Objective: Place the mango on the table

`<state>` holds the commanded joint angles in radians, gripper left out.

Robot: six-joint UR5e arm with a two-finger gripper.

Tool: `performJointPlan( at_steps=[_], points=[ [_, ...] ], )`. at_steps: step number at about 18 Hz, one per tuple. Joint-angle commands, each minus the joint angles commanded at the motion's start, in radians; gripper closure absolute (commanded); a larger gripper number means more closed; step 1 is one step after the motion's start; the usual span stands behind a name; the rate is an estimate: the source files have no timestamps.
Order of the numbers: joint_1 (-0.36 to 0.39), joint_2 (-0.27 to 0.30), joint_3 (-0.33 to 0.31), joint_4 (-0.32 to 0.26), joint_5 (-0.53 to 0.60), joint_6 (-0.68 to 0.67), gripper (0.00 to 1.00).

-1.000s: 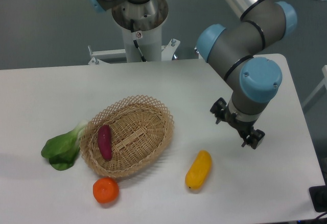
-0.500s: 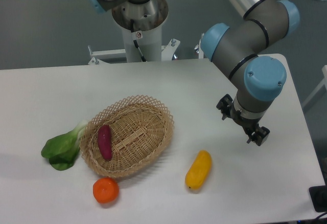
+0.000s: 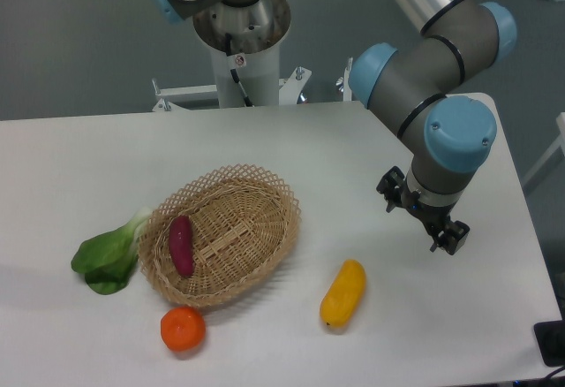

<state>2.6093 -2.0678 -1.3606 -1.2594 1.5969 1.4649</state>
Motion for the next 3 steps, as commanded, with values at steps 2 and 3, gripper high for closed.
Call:
performJointPlan(
  at_steps=[2, 3],
  points=[
    [0.008, 0.000, -0.002, 0.006, -0.002, 0.000, 0.00],
    [0.008, 0.000, -0.002, 0.006, -0.002, 0.003, 0.00]
  ],
)
